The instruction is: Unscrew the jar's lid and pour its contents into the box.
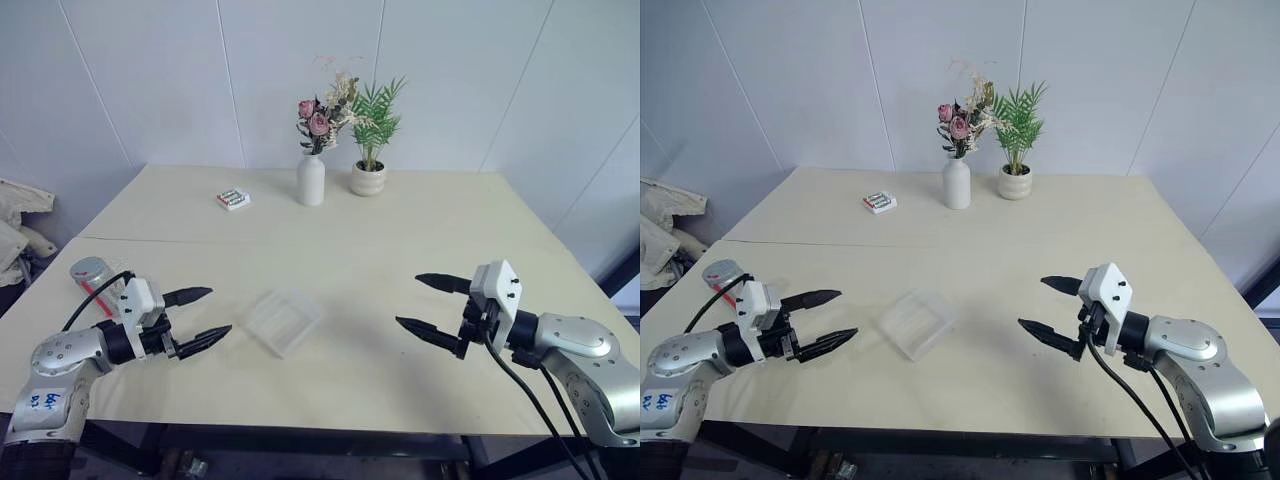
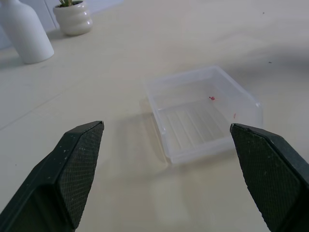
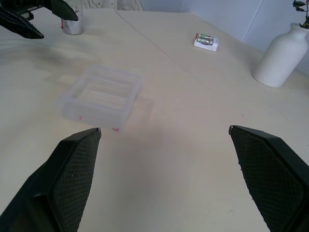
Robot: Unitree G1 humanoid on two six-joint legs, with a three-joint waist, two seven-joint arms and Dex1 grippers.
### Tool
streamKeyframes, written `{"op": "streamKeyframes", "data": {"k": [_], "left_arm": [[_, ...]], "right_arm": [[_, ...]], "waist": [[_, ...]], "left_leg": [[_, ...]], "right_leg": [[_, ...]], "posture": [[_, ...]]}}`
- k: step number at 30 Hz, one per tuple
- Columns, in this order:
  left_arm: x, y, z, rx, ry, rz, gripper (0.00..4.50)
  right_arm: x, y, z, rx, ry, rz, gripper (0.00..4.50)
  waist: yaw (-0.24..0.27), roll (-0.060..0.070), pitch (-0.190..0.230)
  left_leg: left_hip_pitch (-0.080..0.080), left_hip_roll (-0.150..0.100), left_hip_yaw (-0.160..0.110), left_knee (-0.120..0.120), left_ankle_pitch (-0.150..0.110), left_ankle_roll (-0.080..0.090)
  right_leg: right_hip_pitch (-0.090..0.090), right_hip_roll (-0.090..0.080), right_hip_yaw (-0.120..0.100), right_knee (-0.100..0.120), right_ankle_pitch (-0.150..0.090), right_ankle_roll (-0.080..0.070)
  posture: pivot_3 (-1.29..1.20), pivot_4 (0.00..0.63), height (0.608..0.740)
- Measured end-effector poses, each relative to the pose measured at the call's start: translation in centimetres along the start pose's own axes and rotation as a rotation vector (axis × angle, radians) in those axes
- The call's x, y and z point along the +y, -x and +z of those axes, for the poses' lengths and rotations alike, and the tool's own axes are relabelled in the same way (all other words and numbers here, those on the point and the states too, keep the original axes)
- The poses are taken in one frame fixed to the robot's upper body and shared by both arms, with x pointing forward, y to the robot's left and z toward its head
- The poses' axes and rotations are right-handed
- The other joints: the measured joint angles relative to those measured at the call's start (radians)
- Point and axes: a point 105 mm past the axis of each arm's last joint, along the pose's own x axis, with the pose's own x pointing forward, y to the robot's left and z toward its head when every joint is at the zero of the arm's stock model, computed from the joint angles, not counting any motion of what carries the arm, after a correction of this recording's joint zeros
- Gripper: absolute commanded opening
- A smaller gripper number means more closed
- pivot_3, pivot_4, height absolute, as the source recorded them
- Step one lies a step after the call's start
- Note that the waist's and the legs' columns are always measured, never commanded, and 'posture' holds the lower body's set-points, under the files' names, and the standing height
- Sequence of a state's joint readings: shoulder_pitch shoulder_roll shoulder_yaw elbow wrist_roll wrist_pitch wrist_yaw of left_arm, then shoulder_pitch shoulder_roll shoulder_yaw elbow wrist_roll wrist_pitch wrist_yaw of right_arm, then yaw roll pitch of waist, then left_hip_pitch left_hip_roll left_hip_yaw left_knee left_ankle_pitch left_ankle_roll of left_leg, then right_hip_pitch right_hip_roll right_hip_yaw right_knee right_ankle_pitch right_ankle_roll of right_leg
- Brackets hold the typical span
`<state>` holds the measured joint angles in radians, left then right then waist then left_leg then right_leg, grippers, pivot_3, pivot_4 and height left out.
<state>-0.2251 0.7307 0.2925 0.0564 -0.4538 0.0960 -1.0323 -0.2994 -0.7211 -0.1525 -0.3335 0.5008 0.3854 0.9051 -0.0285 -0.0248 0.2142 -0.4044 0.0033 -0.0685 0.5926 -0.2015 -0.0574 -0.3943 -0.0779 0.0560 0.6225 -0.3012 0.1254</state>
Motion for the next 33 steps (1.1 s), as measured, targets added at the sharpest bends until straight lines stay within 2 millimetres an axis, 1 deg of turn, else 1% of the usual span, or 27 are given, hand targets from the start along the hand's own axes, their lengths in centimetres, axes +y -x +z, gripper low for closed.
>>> {"op": "streamKeyframes", "data": {"k": [5,7,9,12,15,16,19,21,23,26,28,30,33], "left_arm": [[-0.4,0.9,-0.1,0.018,-0.009,0.044,4.47],[-0.6,1.5,-0.3,0.026,-0.008,0.081,4.47],[-0.9,2.4,-0.7,0.029,0.003,0.153,4.47],[-1.3,4.1,-1.9,0.014,0.038,0.349,4.47],[-1.0,7.4,-3.7,-0.005,0.085,0.722,4.47],[-0.8,8.6,-4.0,0.001,0.087,0.817,4.47],[0.0,12.1,-3.9,-0.017,0.065,1.077,4.47],[0.4,13.5,-3.8,-0.02,0.056,1.176,4.47],[1.2,14.0,-4.2,-0.005,0.052,1.193,4.47],[2.4,14.4,-4.5,0.014,0.046,1.194,4.47],[3.3,15.0,-5.0,0.027,0.058,1.203,4.47],[4.0,15.1,-5.3,0.024,0.078,1.181,4.47],[5.2,15.0,-5.2,0.015,0.074,1.155,4.47]], "right_arm": [[0.4,-1.2,0.1,-0.016,-0.003,0.064,4.5],[0.5,-1.7,-0.2,-0.023,-0.017,0.087,4.5],[0.7,-2.4,-0.1,-0.041,-0.022,0.12,4.5],[1.1,-3.9,0.6,-0.097,-0.019,0.184,4.5],[1.8,-6.3,1.9,-0.183,-0.004,0.266,4.5],[2.2,-6.9,2.2,-0.2,0.002,0.289,4.5],[3.0,-8.4,2.9,-0.247,0.007,0.345,4.5],[3.2,-9.2,3.4,-0.275,0.009,0.375,4.5],[3.2,-10.1,4.2,-0.306,0.015,0.405,4.5],[3.6,-10.6,4.7,-0.33,0.043,0.443,4.5],[4.0,-11.1,4.3,-0.327,0.043,0.462,4.5],[4.2,-11.6,3.8,-0.333,0.031,0.463,4.5],[4.4,-12.1,3.7,-0.343,0.038,0.463,4.5]], "waist": [[-0.001,0.0,0.0],[-0.002,0.0,0.0],[-0.003,0.0,0.0],[-0.007,0.0,0.0],[-0.006,-0.001,0.0],[-0.002,-0.001,0.0],[0.007,-0.002,-0.001],[0.007,-0.002,-0.001],[0.003,-0.002,-0.001],[0.0,-0.003,-0.002],[-0.001,-0.003,-0.002],[-0.001,-0.003,-0.002],[-0.002,-0.003,-0.002]], "left_leg": [[0.0,0.0,0.0,0.0,0.0,0.0],[0.0,0.001,0.001,0.0,0.0,0.0],[0.0,0.001,0.001,0.0,0.0,0.0],[0.0,0.002,0.002,0.0,-0.001,0.0],[0.001,0.003,0.002,0.001,-0.001,0.0],[0.001,0.005,0.001,0.001,-0.001,0.0],[0.001,0.006,0.001,0.003,-0.001,-0.002],[0.001,0.006,0.001,0.004,-0.001,-0.002],[0.001,0.007,0.002,0.004,0.0,-0.001],[0.001,0.009,0.002,0.004,0.0,-0.002],[0.001,0.01,0.002,0.004,0.0,-0.002],[0.001,0.011,0.002,0.003,-0.001,-0.003],[0.001,0.012,0.002,0.003,-0.001,-0.005]], "right_leg": [[0.0,0.0,0.0,0.0,-0.001,-0.004],[0.0,0.0,0.001,-0.001,-0.001,-0.004],[0.0,0.0,0.001,-0.001,-0.001,-0.003],[0.0,0.001,0.002,-0.001,0.001,0.001],[-0.001,0.002,0.001,0.0,0.002,0.002],[-0.001,0.003,0.0,0.0,0.002,0.002],[0.0,0.005,0.0,0.0,0.003,0.0],[0.001,0.006,0.0,-0.002,0.001,-0.008],[0.001,0.007,0.001,-0.002,0.002,-0.01],[0.001,0.009,0.001,-0.002,0.003,-0.012],[0.0,0.01,0.001,-0.002,0.003,-0.012],[0.0,0.011,0.001,-0.002,0.003,-0.011],[-0.002,0.013,0.001,0.0,0.004,-0.01]], "posture": [[0.0,0.15,0.74],[0.0,0.15,0.74],[0.0,0.15,0.74],[0.0,0.15,0.74],[0.0,0.15,0.74],[0.0,0.15,0.74],[0.0,0.15,0.74],[0.0,0.15,0.74],[0.0,0.15,0.74],[0.0,0.15,0.74],[0.0,0.15,0.74],[0.0,0.15,0.74],[0.0,0.15,0.74]]}}
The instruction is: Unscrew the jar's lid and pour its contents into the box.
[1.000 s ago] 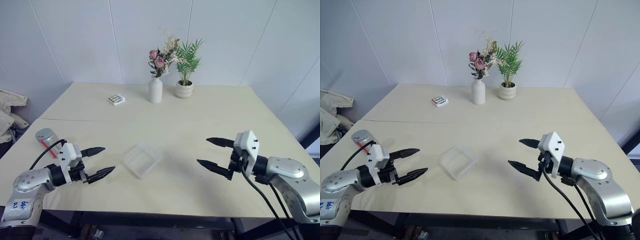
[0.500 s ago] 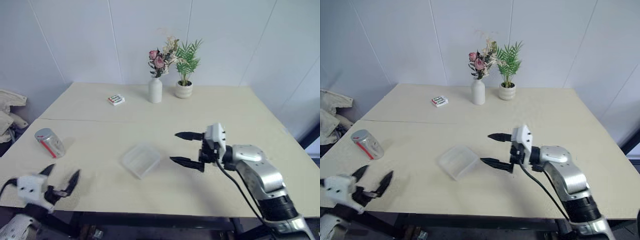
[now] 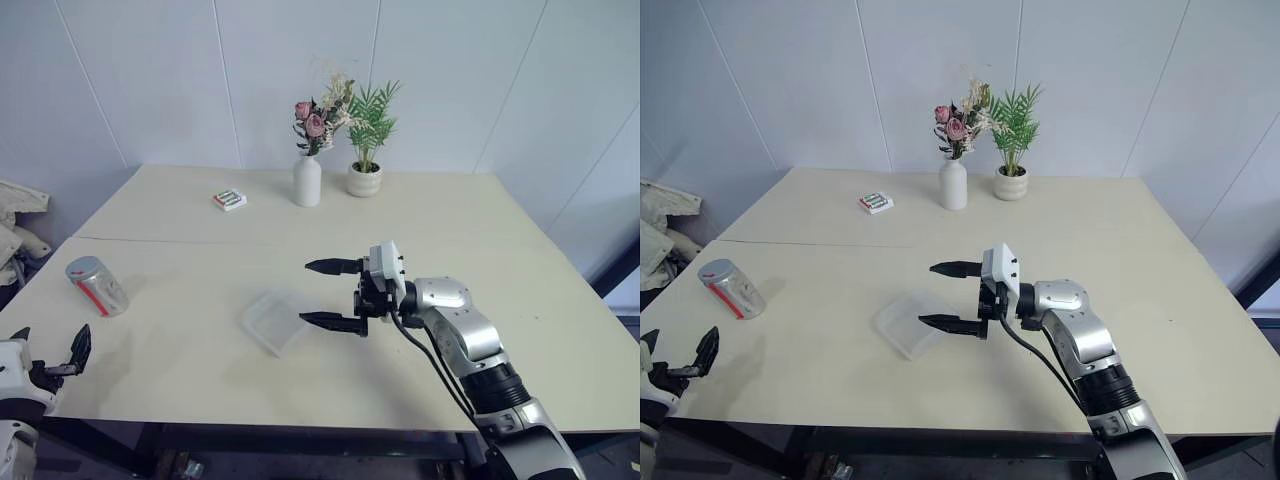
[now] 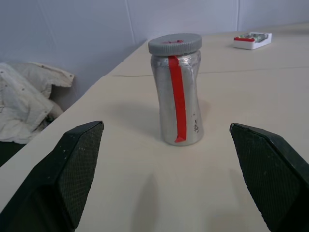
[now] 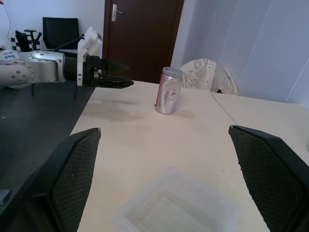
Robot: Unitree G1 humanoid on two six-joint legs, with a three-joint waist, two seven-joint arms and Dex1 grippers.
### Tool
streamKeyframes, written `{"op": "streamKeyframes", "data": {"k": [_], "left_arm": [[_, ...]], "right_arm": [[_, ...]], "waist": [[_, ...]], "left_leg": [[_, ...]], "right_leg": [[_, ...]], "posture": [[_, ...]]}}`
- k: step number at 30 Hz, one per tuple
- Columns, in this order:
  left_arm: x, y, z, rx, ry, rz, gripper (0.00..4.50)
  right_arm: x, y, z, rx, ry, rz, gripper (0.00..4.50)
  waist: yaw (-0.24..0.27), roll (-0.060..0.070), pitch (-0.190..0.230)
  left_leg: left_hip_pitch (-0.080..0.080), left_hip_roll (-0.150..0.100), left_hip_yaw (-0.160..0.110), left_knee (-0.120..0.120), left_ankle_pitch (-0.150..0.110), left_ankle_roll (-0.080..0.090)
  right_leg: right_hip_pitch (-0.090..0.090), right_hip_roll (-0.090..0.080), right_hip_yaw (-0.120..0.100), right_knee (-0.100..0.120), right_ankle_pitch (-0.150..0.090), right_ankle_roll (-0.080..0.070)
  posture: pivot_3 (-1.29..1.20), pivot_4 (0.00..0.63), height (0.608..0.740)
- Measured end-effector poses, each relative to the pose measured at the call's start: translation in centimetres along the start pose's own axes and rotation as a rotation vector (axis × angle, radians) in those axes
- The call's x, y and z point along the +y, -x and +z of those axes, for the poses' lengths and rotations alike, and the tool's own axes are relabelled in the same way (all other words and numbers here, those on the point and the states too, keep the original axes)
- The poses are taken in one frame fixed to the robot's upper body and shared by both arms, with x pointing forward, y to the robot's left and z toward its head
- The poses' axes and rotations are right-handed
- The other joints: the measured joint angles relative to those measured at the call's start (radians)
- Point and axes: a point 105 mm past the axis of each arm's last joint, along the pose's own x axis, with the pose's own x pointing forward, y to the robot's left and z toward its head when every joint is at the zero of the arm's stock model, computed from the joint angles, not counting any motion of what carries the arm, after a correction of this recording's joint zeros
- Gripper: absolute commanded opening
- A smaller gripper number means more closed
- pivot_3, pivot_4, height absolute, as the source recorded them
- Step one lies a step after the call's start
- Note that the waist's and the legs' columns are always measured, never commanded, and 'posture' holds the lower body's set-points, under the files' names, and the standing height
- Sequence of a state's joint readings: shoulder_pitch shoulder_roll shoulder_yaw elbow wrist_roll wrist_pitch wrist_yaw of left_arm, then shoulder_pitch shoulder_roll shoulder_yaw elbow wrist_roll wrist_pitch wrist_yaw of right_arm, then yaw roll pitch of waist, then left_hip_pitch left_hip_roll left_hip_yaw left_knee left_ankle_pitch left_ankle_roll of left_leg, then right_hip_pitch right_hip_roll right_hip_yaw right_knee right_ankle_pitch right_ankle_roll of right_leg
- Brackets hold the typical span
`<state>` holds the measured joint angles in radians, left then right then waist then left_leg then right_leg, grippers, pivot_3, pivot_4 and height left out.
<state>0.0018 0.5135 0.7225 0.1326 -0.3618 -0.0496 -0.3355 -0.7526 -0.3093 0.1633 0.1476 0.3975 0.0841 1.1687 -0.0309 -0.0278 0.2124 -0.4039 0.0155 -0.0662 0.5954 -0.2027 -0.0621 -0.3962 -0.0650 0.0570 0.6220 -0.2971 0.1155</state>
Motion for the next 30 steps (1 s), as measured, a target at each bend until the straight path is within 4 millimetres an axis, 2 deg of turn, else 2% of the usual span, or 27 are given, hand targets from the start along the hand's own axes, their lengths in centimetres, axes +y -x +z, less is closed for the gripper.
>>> {"op": "streamKeyframes", "data": {"k": [6,10,14,19,30], "left_arm": [[0.2,-2.9,0.4,-0.016,0.036,-0.077,4.47],[0.6,-4.1,0.6,-0.033,0.053,-0.079,4.47],[0.9,-5.3,-0.1,-0.006,0.09,-0.079,4.47],[0.5,-7.1,-0.4,0.017,0.118,-0.111,4.47],[-1.4,-10.0,-0.4,0.049,0.135,-0.17,4.47]], "right_arm": [[-0.3,-0.8,0.4,-0.025,0.021,-0.01,4.5],[-0.4,-1.0,0.7,-0.029,0.022,-0.027,4.5],[-0.7,-1.3,1.4,-0.03,0.03,-0.044,4.5],[-0.8,-1.4,2.2,-0.033,0.048,-0.057,4.5],[-1.2,-1.2,2.2,-0.028,0.053,-0.083,4.5]], "waist": [[0.001,0.0,0.0],[-0.001,0.0,0.0],[0.0,0.0,0.0],[0.001,0.0,0.0],[-0.001,0.0,0.0]], "left_leg": [[0.0,0.002,0.0,-0.002,-0.001,-0.003],[0.0,0.002,0.0,-0.002,-0.002,-0.004],[-0.001,0.003,0.0,-0.003,-0.002,-0.004],[-0.001,0.002,0.0,-0.003,-0.002,-0.004],[-0.002,0.003,0.001,-0.003,-0.002,-0.005]], "right_leg": [[-0.003,0.002,0.0,0.004,0.002,0.003],[-0.005,0.002,0.0,0.005,0.002,0.004],[-0.007,0.003,0.0,0.006,0.002,0.003],[-0.007,0.003,0.0,0.006,0.002,0.004],[-0.009,0.004,0.0,0.007,0.002,0.004]], "posture": [[0.0,0.15,0.74],[0.0,0.15,0.74],[0.0,0.15,0.74],[0.0,0.15,0.74],[0.0,0.15,0.74]]}}
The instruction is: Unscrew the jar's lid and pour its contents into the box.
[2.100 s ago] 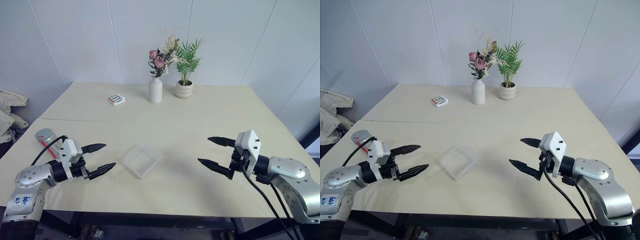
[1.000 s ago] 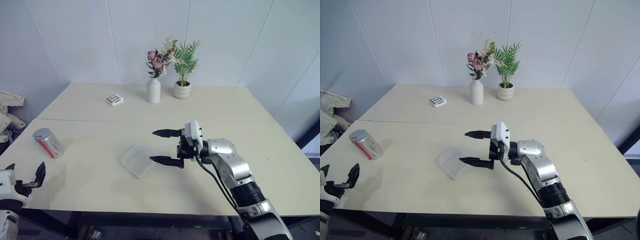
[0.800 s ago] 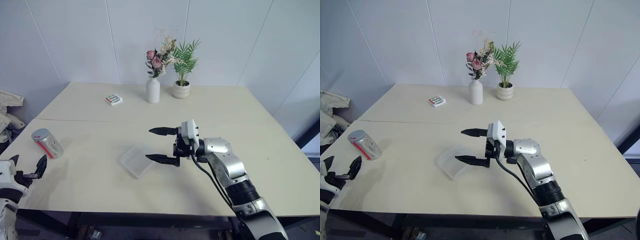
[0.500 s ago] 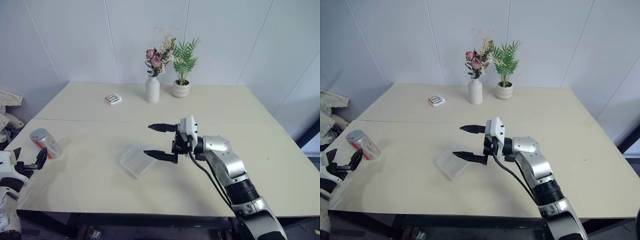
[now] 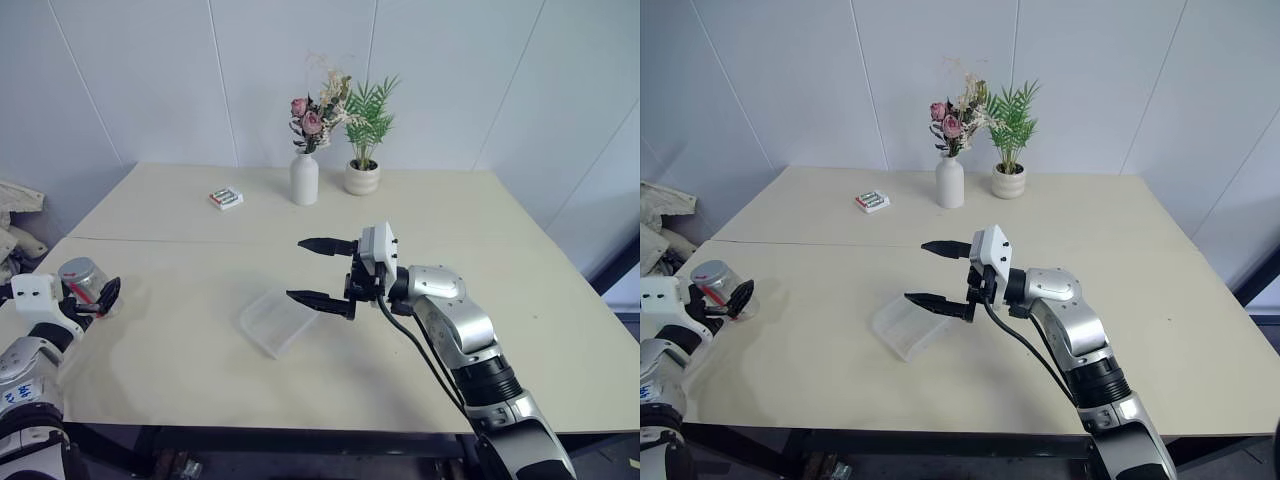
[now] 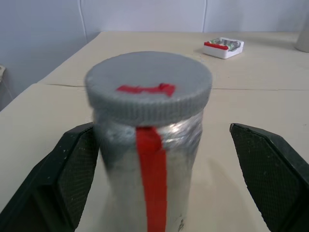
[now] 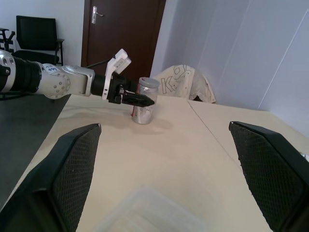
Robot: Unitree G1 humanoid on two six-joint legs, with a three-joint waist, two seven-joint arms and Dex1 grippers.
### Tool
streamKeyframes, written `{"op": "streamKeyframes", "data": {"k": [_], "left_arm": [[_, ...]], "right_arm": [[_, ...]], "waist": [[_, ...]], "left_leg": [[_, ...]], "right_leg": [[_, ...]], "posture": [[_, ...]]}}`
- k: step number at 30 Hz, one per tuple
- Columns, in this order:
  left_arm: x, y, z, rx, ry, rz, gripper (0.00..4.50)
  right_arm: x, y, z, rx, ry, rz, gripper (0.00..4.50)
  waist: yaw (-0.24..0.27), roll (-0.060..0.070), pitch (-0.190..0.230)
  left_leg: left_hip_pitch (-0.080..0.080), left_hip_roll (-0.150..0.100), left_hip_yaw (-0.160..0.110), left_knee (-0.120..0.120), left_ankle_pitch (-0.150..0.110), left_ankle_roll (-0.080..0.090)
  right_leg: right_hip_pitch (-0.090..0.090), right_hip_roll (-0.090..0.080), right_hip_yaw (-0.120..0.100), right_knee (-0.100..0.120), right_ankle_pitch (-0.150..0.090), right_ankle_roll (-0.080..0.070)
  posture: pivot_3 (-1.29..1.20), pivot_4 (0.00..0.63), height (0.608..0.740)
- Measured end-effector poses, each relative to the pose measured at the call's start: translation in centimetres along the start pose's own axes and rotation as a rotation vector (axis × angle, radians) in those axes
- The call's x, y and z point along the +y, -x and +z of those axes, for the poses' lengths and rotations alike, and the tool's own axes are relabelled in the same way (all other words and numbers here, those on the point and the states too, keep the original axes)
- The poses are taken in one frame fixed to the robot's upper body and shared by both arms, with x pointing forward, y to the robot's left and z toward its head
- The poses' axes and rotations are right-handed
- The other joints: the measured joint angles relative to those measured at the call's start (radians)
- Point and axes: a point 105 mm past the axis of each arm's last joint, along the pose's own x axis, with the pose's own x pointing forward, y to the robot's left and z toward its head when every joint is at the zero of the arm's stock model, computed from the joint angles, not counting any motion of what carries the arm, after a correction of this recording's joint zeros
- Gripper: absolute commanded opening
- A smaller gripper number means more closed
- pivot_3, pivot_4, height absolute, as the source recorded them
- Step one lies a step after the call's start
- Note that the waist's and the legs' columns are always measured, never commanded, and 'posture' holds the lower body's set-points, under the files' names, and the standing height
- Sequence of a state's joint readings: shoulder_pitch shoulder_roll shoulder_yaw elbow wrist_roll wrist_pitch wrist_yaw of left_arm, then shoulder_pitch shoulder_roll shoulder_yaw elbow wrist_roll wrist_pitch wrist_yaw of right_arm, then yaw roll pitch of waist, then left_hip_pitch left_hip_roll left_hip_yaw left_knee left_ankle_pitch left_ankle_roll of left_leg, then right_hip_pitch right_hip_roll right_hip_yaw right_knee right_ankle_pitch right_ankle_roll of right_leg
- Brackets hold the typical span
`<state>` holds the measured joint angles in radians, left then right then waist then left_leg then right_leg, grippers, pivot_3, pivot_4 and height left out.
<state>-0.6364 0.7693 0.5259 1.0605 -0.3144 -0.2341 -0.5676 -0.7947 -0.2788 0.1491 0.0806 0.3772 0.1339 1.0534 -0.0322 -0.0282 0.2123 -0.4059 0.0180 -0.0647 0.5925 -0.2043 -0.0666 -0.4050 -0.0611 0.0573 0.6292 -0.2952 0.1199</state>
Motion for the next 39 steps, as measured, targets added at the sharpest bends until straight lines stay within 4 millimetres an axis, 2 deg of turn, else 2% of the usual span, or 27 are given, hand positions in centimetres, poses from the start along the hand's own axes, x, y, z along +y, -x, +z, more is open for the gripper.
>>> {"op": "streamKeyframes", "data": {"k": [5,8,13,14,20,23,24,27,28,30,33,35,39], "left_arm": [[0.3,-0.3,0.0,0.029,-0.018,0.005,4.47],[0.4,-0.3,0.0,0.036,-0.033,0.008,3.86],[0.8,0.0,0.2,0.036,-0.055,0.015,2.36],[1.1,0.1,0.3,0.04,-0.064,0.019,2.2],[1.5,0.6,0.0,0.052,-0.08,0.017,2.2],[0.6,0.4,0.5,0.031,-0.085,-0.044,2.2],[-0.3,0.1,1.1,-0.001,-0.088,-0.094,2.2],[-6.0,-0.5,3.4,-0.109,-0.115,-0.354,2.2],[-9.2,-0.1,4.3,-0.134,-0.127,-0.502,2.2],[-12.7,1.0,4.7,-0.124,-0.132,-0.662,2.2],[-15.8,2.4,5.2,-0.098,-0.12,-0.802,2.2],[-17.1,3.0,5.5,-0.082,-0.107,-0.857,2.2],[-20.7,3.6,5.6,-0.034,-0.095,-0.996,2.2]], "right_arm": [[0.1,0.3,-0.5,0.006,-0.009,-0.02,4.5],[0.1,0.3,-0.4,0.005,-0.006,-0.024,4.5],[0.0,0.3,-0.4,0.003,-0.004,-0.034,4.5],[0.0,0.3,-0.4,0.002,-0.002,-0.035,4.5],[0.0,0.2,-0.3,-0.006,0.006,-0.039,4.5],[0.0,0.2,-0.3,-0.007,0.006,-0.04,4.5],[-0.1,0.2,-0.3,-0.007,0.006,-0.041,4.5],[0.1,0.1,-0.1,-0.002,0.0,-0.034,4.5],[0.3,0.1,0.1,0.005,0.002,-0.025,4.5],[0.7,0.0,0.3,0.021,0.008,-0.009,4.5],[0.8,0.1,0.3,0.05,-0.009,-0.012,4.5],[0.9,-0.1,0.3,0.062,-0.022,-0.022,4.5],[0.8,-1.7,0.5,0.116,-0.05,-0.048,4.5]], "waist": [[0.0,0.0,0.0],[0.001,0.0,0.0],[0.0,0.0,0.0],[-0.001,0.0,0.0],[0.001,0.0,0.0],[0.003,0.0,0.0],[0.003,0.0,0.0],[0.008,0.0,0.0],[0.005,0.0,0.0],[-0.001,0.0,0.0],[-0.017,0.0,0.0],[-0.024,0.0,0.0],[-0.024,0.0,0.0]], "left_leg": [[-0.001,0.0,0.001,0.0,0.0,0.0],[-0.001,0.0,0.001,0.0,0.0,0.0],[-0.001,0.0,0.001,0.0,0.001,-0.001],[-0.001,0.0,0.001,0.0,0.001,-0.001],[-0.001,0.0,0.001,0.0,0.001,-0.001],[-0.001,0.0,0.001,0.0,0.001,-0.001],[-0.001,0.0,0.001,0.0,0.001,-0.001],[-0.002,0.0,0.001,0.001,0.001,-0.001],[-0.003,0.0,0.001,0.001,0.001,-0.001],[-0.003,0.0,0.002,0.001,0.001,-0.001],[-0.001,0.002,0.002,0.0,0.001,-0.001],[0.0,0.003,0.002,0.0,0.001,-0.001],[0.002,0.003,0.002,0.002,0.002,-0.001]], "right_leg": [[-0.002,0.0,0.001,0.001,0.0,0.0],[-0.002,0.0,0.001,0.003,0.0,0.0],[-0.003,0.0,0.001,0.004,0.0,0.0],[-0.003,0.0,0.001,0.004,0.0,0.0],[-0.003,0.0,0.002,0.005,0.0,0.0],[-0.003,0.0,0.001,0.005,0.0,0.0],[-0.003,0.0,0.002,0.005,0.0,0.0],[-0.003,-0.001,0.002,0.005,-0.001,0.0],[-0.004,-0.001,0.003,0.005,0.0,0.0],[-0.004,0.0,0.003,0.005,-0.001,0.0],[-0.005,0.001,0.004,0.008,-0.002,-0.002],[-0.005,0.003,0.004,0.01,-0.002,-0.003],[-0.005,0.003,0.004,0.014,-0.003,-0.005]], "posture": [[0.0,0.15,0.74],[0.0,0.15,0.74],[0.0,0.15,0.74],[0.0,0.15,0.74],[0.0,0.15,0.74],[0.0,0.15,0.74],[0.0,0.15,0.74],[0.0,0.15,0.74],[0.0,0.15,0.74],[0.0,0.15,0.74],[0.0,0.15,0.74],[0.0,0.15,0.74],[0.0,0.15,0.74]]}}
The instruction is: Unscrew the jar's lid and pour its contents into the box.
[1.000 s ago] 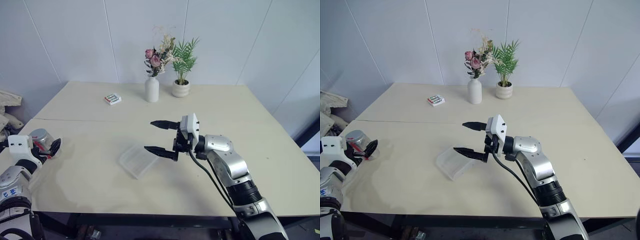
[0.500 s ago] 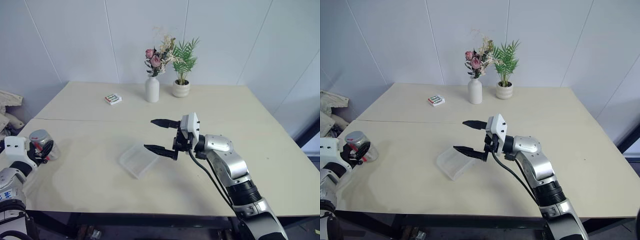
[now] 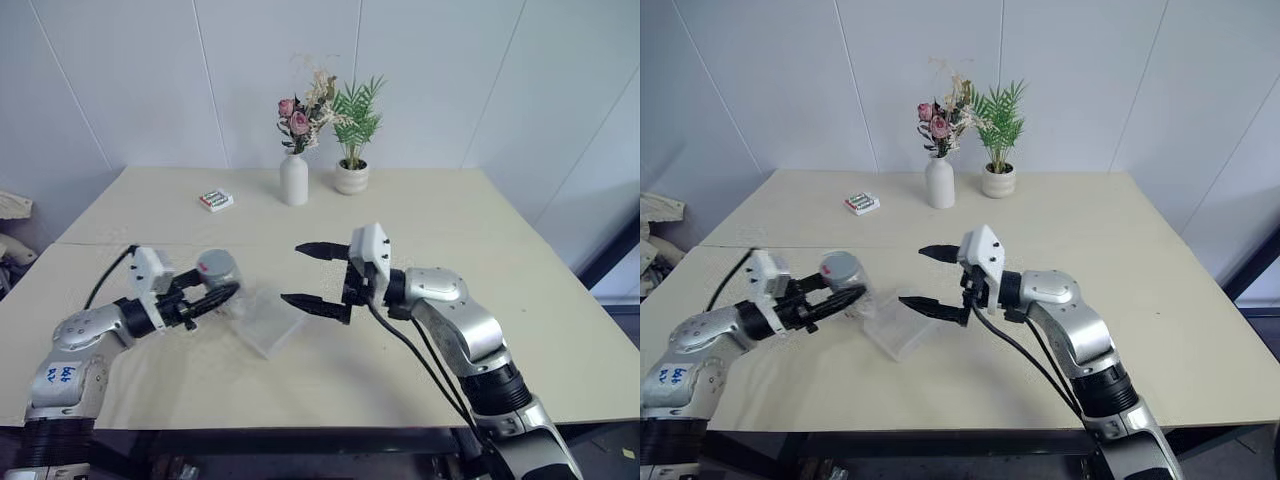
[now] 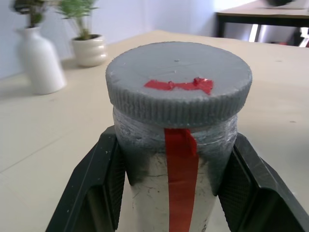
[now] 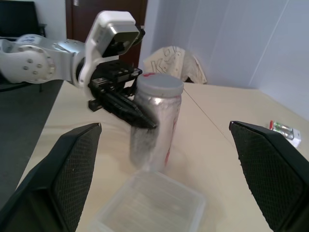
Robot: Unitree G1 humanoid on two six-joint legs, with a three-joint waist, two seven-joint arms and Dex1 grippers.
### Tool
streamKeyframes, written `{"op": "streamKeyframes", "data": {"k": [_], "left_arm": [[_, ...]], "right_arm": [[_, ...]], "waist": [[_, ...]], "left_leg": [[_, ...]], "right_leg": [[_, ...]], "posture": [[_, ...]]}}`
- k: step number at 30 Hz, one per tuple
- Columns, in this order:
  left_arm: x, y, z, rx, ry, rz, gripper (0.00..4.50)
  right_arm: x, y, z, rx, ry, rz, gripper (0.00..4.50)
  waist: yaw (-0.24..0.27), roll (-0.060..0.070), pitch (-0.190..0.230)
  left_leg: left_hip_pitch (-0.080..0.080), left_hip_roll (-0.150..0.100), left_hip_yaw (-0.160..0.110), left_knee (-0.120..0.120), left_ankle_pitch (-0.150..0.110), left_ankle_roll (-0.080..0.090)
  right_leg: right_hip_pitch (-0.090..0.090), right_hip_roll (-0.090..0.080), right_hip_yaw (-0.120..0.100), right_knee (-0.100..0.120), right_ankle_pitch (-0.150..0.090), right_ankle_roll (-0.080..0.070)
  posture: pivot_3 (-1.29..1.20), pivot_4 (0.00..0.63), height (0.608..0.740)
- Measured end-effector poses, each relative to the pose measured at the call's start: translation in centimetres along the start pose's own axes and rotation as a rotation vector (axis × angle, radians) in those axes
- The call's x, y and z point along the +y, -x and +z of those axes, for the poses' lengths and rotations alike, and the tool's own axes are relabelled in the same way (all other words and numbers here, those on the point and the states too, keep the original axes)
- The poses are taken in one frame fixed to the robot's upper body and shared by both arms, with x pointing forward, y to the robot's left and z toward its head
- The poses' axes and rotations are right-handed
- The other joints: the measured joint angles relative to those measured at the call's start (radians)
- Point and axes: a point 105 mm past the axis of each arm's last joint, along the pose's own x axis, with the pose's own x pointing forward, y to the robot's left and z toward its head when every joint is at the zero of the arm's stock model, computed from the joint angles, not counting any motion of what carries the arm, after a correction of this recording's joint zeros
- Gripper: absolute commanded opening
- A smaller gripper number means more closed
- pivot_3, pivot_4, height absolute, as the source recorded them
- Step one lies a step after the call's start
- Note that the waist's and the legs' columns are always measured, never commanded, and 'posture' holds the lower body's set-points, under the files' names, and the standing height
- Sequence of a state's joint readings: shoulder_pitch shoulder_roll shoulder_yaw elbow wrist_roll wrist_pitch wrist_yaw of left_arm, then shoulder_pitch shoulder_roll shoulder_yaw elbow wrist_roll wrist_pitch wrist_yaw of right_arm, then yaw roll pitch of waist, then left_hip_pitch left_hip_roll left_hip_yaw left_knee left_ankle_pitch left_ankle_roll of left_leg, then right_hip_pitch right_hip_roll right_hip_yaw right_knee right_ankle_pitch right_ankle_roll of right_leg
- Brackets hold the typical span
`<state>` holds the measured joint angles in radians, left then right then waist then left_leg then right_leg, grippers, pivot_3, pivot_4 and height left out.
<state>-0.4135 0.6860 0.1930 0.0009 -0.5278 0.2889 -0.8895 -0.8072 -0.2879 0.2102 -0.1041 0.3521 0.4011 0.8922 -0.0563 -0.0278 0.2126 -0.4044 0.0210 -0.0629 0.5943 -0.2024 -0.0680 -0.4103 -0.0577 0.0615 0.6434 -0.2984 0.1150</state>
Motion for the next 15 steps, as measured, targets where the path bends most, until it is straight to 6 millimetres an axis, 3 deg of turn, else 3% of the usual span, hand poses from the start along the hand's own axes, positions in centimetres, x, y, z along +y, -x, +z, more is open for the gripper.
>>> {"op": "streamKeyframes", "data": {"k": [5,10,15], "left_arm": [[-1.1,-2.0,0.2,0.001,0.027,-0.077,2.2],[-2.3,-3.1,-0.5,0.021,0.037,-0.139,2.2],[-2.1,-3.6,-0.2,0.008,0.028,-0.146,2.2]], "right_arm": [[0.9,-2.1,0.2,0.05,-0.041,-0.02,4.5],[0.5,-2.6,-0.7,0.097,-0.091,-0.088,4.5],[0.1,-2.7,-1.2,0.127,-0.113,-0.149,4.5]], "waist": [[0.0,0.0,0.0],[0.002,0.0,0.0],[0.001,0.0,0.0]], "left_leg": [[-0.001,0.0,0.0,0.0,0.0,0.0],[-0.002,0.0,0.0,0.0,0.0,0.0],[-0.002,0.0,0.0,0.0,0.0,0.0]], "right_leg": [[0.0,0.0,0.0,-0.001,0.0,0.0],[-0.001,0.0,0.0,-0.002,0.0,0.0],[-0.001,0.0,0.0,-0.002,0.0,0.0]], "posture": [[0.0,0.15,0.74],[0.0,0.15,0.74],[0.0,0.15,0.74]]}}
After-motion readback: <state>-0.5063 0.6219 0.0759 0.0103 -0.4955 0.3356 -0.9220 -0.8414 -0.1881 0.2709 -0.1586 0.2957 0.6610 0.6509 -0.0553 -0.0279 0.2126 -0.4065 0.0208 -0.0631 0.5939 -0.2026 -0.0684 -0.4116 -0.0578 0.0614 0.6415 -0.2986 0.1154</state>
